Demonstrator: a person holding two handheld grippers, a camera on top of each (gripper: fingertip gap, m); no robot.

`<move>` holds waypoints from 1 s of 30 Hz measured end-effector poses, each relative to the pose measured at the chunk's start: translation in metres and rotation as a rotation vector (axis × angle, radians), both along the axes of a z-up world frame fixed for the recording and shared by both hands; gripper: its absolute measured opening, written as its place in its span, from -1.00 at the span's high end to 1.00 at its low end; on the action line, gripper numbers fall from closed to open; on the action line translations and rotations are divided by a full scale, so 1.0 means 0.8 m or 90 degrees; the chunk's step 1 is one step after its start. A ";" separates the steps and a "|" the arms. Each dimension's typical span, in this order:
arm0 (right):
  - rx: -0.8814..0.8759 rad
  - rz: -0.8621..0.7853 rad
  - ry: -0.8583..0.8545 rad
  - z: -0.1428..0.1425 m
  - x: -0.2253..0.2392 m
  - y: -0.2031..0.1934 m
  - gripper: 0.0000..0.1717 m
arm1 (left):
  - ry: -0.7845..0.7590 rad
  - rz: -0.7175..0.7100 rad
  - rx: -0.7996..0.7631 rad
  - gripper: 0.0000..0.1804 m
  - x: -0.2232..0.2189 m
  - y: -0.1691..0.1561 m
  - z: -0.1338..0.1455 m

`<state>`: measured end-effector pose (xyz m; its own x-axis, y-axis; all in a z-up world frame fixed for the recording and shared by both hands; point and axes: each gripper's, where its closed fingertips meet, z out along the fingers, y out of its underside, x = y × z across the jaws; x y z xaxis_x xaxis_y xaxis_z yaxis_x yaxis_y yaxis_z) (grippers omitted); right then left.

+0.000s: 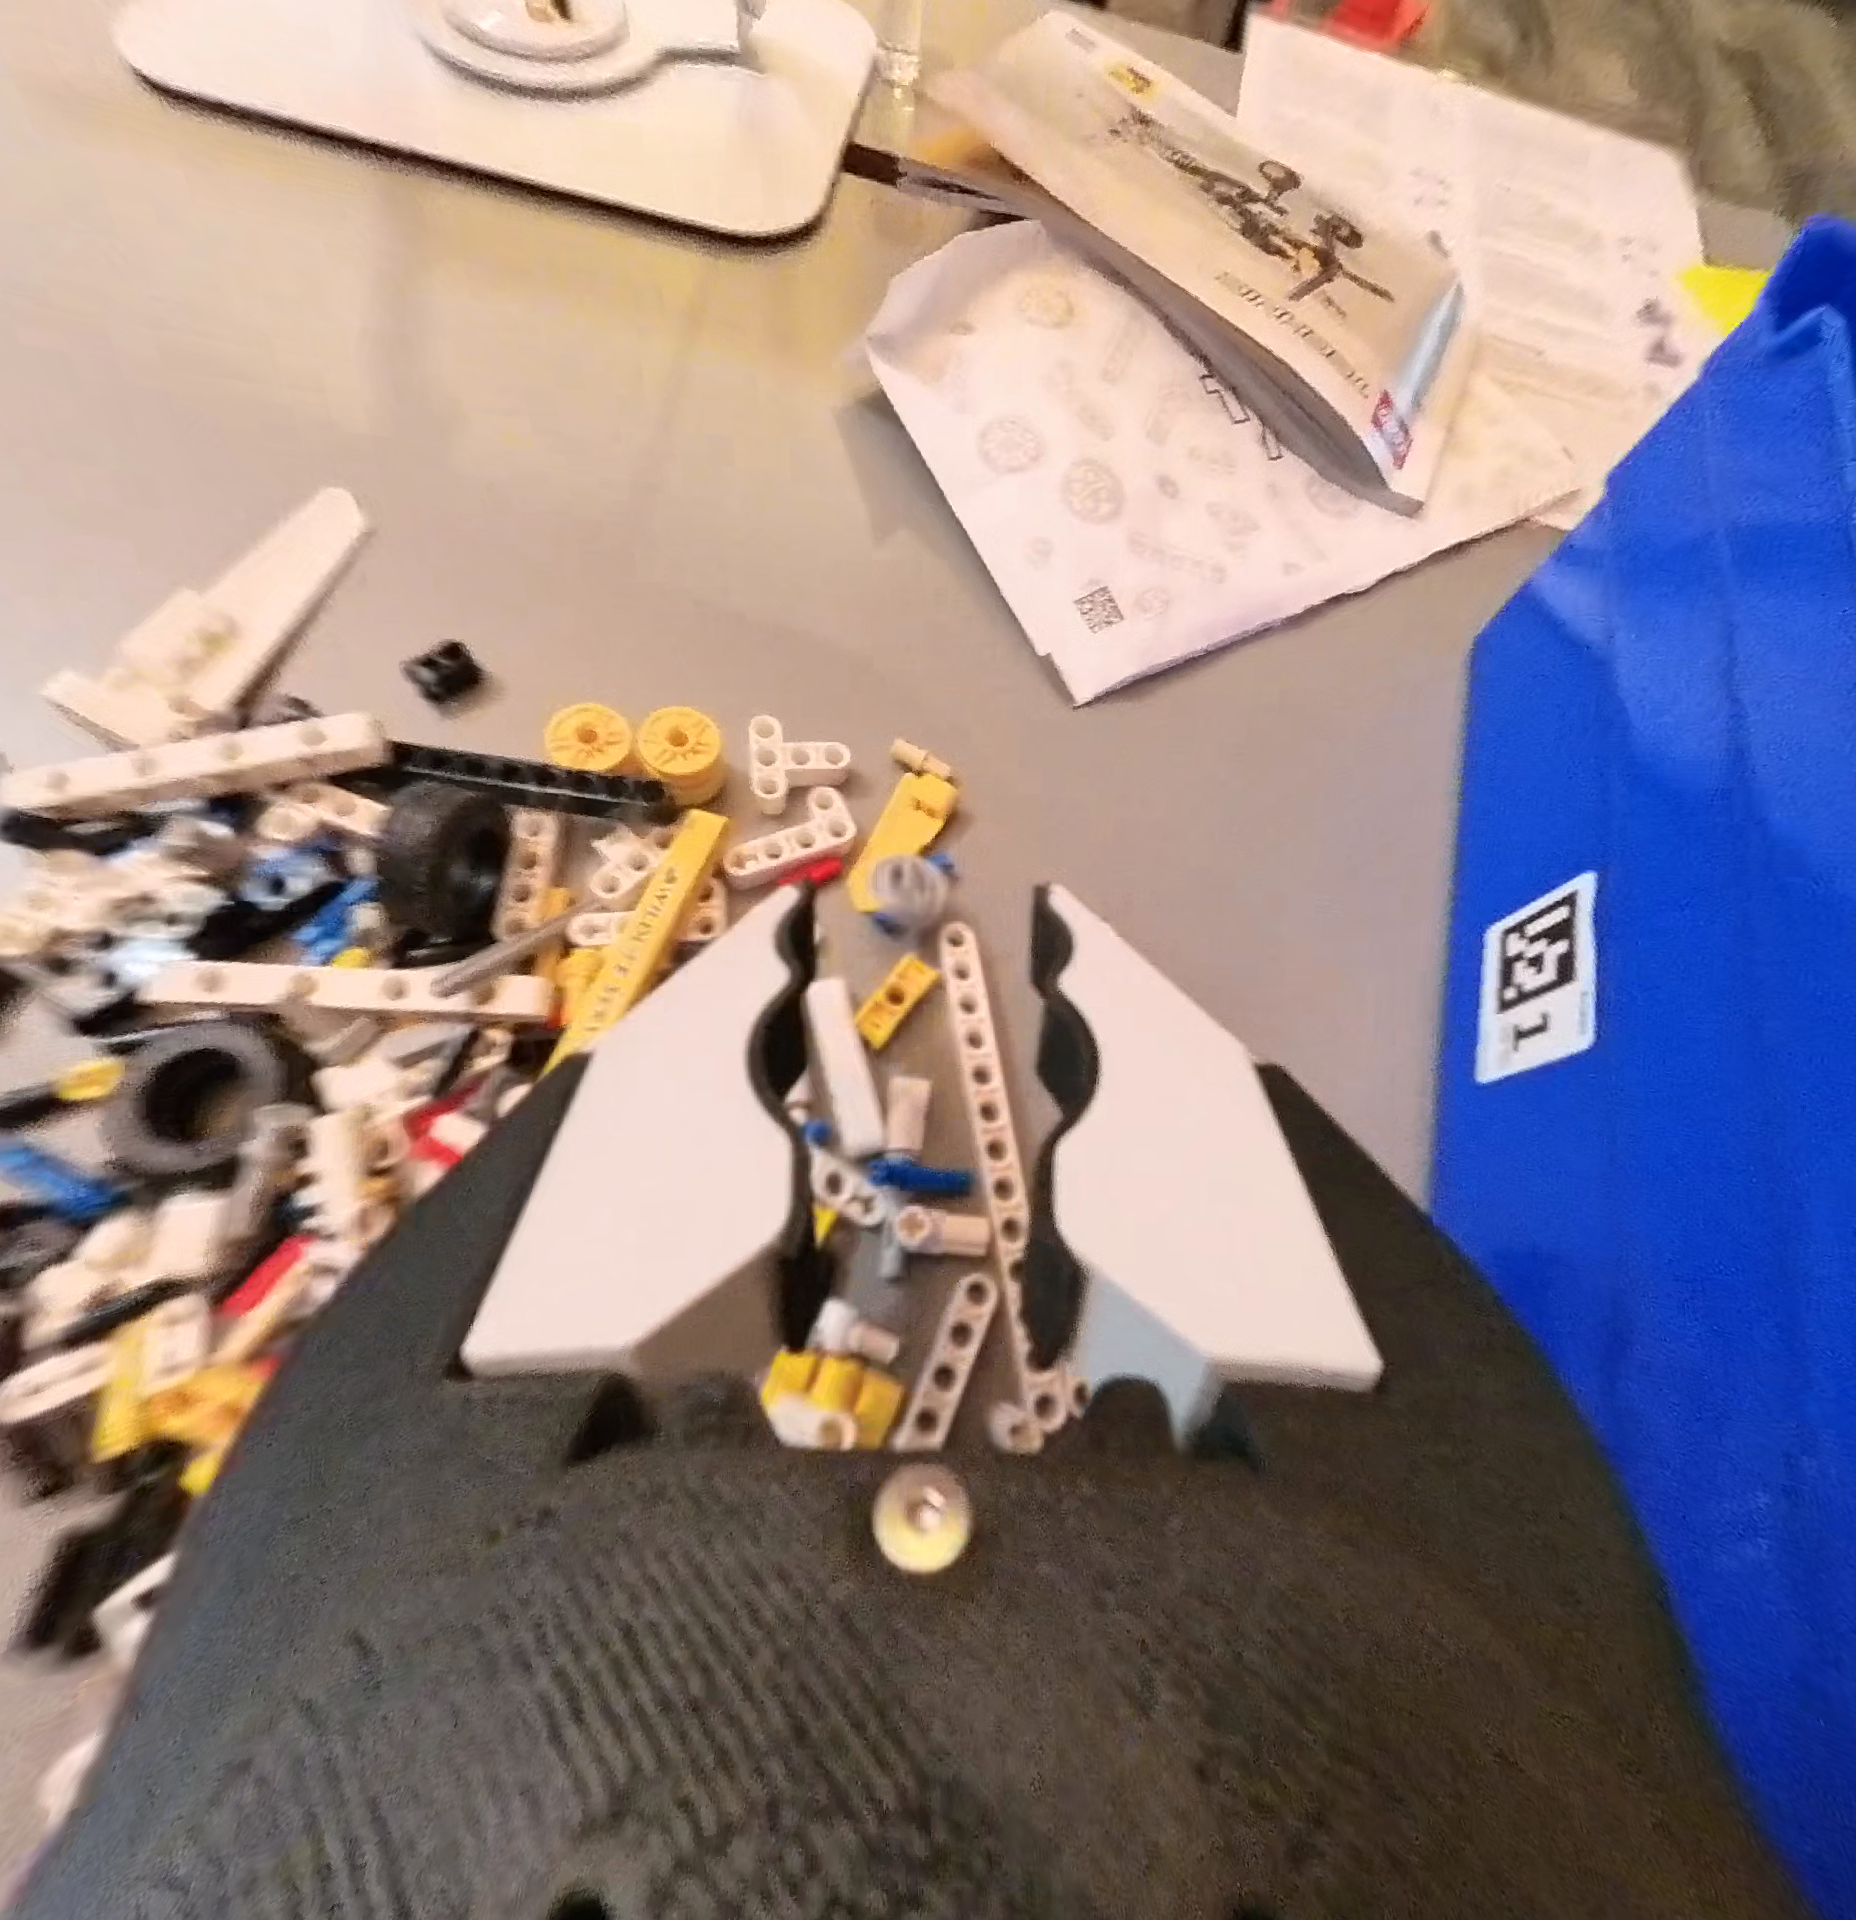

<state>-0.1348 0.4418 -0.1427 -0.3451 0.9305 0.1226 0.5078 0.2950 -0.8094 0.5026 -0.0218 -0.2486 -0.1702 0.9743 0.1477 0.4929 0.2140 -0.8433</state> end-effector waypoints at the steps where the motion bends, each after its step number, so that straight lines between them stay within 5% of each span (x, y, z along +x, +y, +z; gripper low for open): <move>1: -0.027 0.015 -0.007 0.011 0.012 -0.006 0.45 | 0.029 -0.010 0.004 0.58 -0.025 0.003 0.017; 4: -0.107 0.101 -0.016 0.063 0.088 -0.029 0.38 | 0.130 -0.033 0.014 0.59 -0.099 0.015 0.072; 8: -0.151 0.285 0.032 0.135 0.258 -0.062 0.37 | 0.248 -0.064 -0.009 0.58 -0.199 0.025 0.128; 11: -0.079 0.351 0.120 0.146 0.359 -0.064 0.29 | 0.318 -0.091 -0.043 0.61 -0.253 0.038 0.163; 14: 0.010 0.342 0.268 0.144 0.419 -0.057 0.18 | 0.391 -0.126 -0.002 0.99 -0.287 0.063 0.206; 18: 0.084 0.286 0.503 0.162 0.459 -0.056 0.42 | 0.351 -0.224 0.137 0.80 -0.301 0.118 0.206; 23: 0.009 0.357 0.425 0.154 0.463 -0.109 0.36 | 0.303 -0.209 0.064 0.80 -0.301 0.121 0.163; 30: -0.218 0.442 0.248 0.114 0.433 -0.197 0.32 | 0.296 -0.217 0.061 0.69 -0.307 0.131 0.161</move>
